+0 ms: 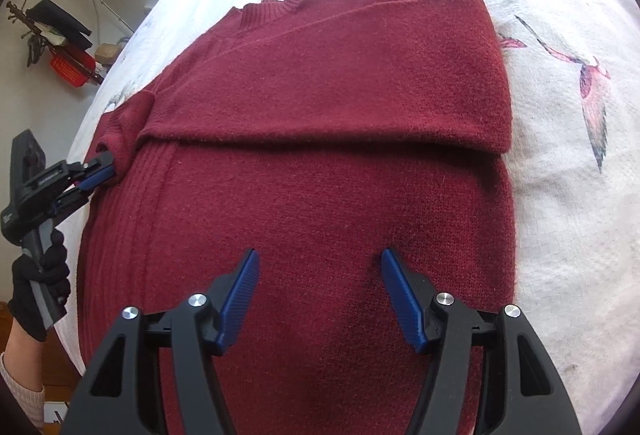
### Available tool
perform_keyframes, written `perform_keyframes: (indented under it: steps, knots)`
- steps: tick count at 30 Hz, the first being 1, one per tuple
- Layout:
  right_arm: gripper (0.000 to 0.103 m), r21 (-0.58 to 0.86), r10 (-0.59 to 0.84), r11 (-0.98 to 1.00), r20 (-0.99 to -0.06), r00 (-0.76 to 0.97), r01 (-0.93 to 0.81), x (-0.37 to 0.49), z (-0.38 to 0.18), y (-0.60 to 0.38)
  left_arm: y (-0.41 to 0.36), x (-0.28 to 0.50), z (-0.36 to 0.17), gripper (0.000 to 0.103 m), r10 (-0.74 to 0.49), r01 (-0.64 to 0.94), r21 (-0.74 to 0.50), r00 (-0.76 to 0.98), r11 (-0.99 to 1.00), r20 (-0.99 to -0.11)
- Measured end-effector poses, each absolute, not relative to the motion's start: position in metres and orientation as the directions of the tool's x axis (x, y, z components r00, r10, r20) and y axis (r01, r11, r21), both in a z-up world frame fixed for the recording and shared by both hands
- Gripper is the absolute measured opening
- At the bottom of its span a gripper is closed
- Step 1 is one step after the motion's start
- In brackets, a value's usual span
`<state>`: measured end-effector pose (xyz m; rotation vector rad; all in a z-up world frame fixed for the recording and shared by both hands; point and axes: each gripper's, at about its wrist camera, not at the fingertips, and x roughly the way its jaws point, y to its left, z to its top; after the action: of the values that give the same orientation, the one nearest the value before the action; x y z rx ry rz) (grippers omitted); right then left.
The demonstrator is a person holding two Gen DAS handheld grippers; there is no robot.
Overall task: Fold small clothes
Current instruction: 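Carry the sleeve across the sweater body and open the left gripper, then grasp the cuff of that sleeve with the right gripper and lift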
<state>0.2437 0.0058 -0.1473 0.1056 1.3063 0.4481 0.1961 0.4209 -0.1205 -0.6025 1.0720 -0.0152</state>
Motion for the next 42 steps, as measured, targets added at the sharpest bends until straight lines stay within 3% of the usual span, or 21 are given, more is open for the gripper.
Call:
perform_keyframes:
  steps: [3,8,13,21,23,27,28,35,42]
  knots:
    - [0.065,0.351,0.409,0.891,-0.896,0.173,-0.287,0.251,-0.134,0.028,0.446,0.173,-0.098,0.041,-0.195,-0.270,-0.380,0.527,0.885,-0.827]
    - [0.066,0.439,0.500,0.830,-0.859,0.111,-0.344,0.276,-0.112,0.109,0.488,0.162,-0.092,0.042,-0.030,-0.354,-0.239,0.505,0.904,-0.862]
    - [0.068,0.490,0.543,0.784,-0.839,0.038,-0.380,0.299,-0.109,0.205,0.503,0.180,-0.110,0.043,-0.014,-0.410,-0.229,0.466,0.883,-0.885]
    - [0.069,0.548,0.553,0.791,-0.830,-0.063,-0.270,0.323,-0.146,0.288,0.518,0.196,-0.127,0.043,-0.027,-0.431,-0.239,0.442,0.870,-0.897]
    - [0.063,0.578,0.573,0.782,-0.814,-0.097,-0.234,0.324,-0.159,0.294,0.521,0.192,-0.127,0.043,-0.043,-0.428,-0.260,0.453,0.866,-0.890]
    - [0.026,0.517,0.521,0.806,-0.851,-0.070,-0.287,0.322,-0.162,0.301,0.522,0.186,-0.120,0.043,-0.068,-0.419,-0.290,0.469,0.861,-0.880]
    - [0.022,0.508,0.516,0.804,-0.854,-0.062,-0.310,0.321,-0.159,0.300,0.522,0.185,-0.116,0.044,-0.067,-0.419,-0.293,0.476,0.860,-0.877]
    - [0.019,0.565,0.615,0.747,-0.788,0.040,-0.349,0.321,-0.104,0.248,0.519,0.186,-0.088,0.048,-0.044,-0.421,-0.319,0.546,0.849,-0.837]
    - [0.019,0.475,0.566,0.799,-0.802,0.193,-0.367,0.327,-0.064,0.181,0.479,0.206,-0.093,0.048,-0.065,-0.375,-0.303,0.531,0.876,-0.845]
